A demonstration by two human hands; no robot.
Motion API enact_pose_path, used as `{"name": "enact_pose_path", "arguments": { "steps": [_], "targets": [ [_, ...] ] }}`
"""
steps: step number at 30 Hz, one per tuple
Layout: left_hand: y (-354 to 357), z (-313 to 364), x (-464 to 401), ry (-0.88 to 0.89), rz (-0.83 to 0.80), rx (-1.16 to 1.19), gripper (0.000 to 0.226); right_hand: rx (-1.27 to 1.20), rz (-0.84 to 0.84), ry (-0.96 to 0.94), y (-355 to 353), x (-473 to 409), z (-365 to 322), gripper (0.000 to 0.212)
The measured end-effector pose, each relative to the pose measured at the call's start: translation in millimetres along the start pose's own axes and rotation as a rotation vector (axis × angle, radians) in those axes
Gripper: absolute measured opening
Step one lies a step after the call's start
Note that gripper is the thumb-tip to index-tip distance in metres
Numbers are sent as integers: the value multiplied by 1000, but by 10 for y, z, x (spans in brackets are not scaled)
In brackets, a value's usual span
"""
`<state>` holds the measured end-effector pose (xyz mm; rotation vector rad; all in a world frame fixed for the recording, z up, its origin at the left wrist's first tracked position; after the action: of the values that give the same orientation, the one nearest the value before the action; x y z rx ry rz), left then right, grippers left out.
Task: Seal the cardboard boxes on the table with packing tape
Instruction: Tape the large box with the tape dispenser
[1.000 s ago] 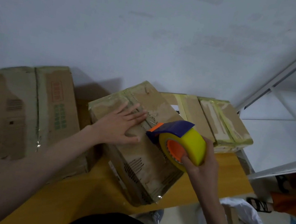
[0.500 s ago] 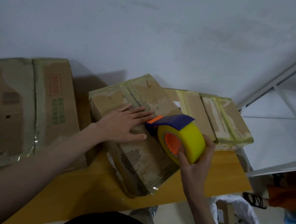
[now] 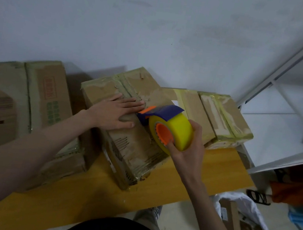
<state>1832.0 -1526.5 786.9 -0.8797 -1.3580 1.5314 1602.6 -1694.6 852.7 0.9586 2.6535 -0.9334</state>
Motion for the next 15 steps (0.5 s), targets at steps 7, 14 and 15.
{"name": "enact_pose_path", "arguments": {
  "steps": [7, 14, 15],
  "targets": [
    [-9, 30, 17, -3, -6, -15, 76, 39, 10, 37, -454, 317, 43, 62],
    [0, 63, 38, -12, 4, -41, 75, 78, -59, 64, -520, 417, 143, 71],
    [7, 73, 41, -19, 7, -43, 76, 80, -68, 67, -506, 414, 164, 71]
  ]
}}
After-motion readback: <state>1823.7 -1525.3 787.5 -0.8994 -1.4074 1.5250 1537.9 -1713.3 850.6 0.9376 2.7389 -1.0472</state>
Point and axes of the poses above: each hand's wrist, its own x-axis away from the middle knuckle, its own y-axis out of the palm, z = x × y, the point moved 3 cm from there along -x, towards the middle knuckle
